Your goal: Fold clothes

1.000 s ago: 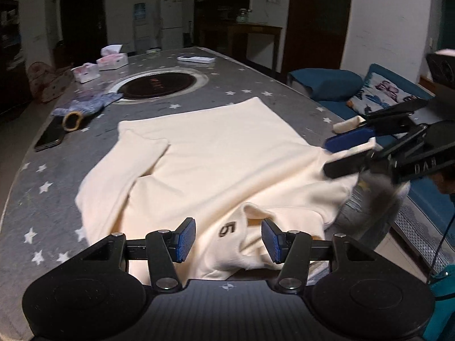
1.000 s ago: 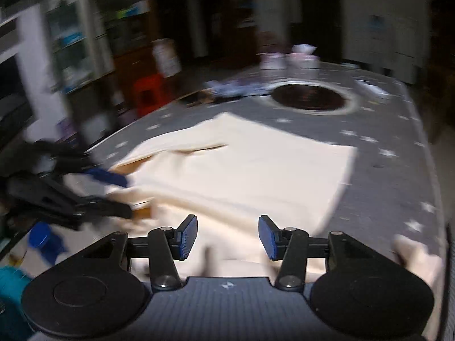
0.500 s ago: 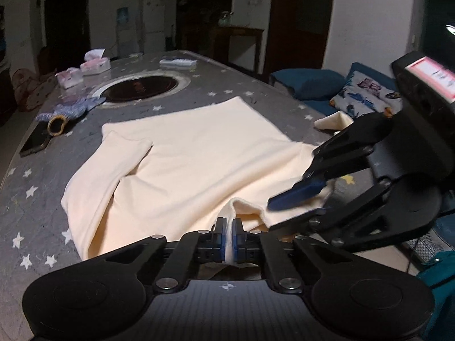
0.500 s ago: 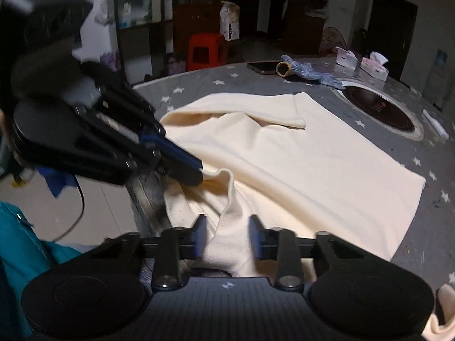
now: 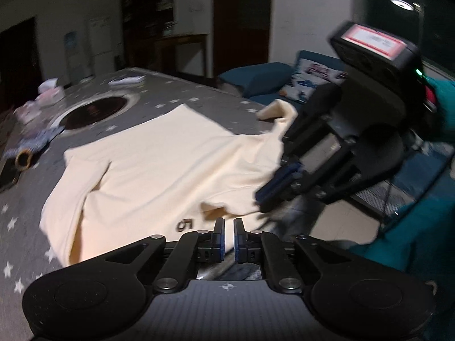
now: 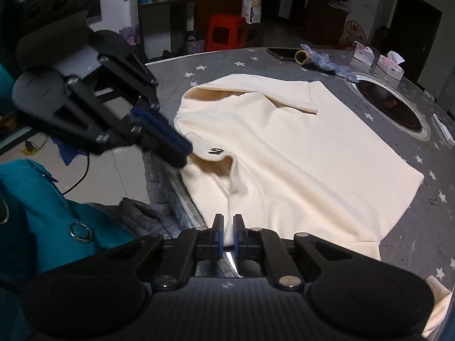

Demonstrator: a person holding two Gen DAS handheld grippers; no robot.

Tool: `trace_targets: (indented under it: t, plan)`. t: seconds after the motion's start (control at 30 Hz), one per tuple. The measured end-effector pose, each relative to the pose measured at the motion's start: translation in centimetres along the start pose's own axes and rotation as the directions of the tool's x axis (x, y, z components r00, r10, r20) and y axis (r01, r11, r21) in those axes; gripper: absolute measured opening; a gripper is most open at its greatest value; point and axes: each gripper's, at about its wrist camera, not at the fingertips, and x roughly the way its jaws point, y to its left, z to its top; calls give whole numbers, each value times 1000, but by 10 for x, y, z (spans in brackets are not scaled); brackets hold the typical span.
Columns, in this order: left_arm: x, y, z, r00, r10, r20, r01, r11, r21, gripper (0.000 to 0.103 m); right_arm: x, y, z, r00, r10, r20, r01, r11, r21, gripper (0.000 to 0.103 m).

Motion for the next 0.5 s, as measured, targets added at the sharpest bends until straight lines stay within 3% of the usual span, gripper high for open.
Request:
trace_targets:
  t: [0.13,0.33,0.5]
  plan:
    - [10,-5,-2,1000,7,-28,-5,998,62,12,-2,9,2,1000,18,10,-17,998,-59,14]
    - [24,-8,-5,997,24,-68,-15,992,122,14,13,20,5,1000,10,-2,-11,988,-152,15]
    - [26,-10,-8,996,52,-74,-39,985,170,28,26,20,7,999,31,-9,-32,987,-155,15]
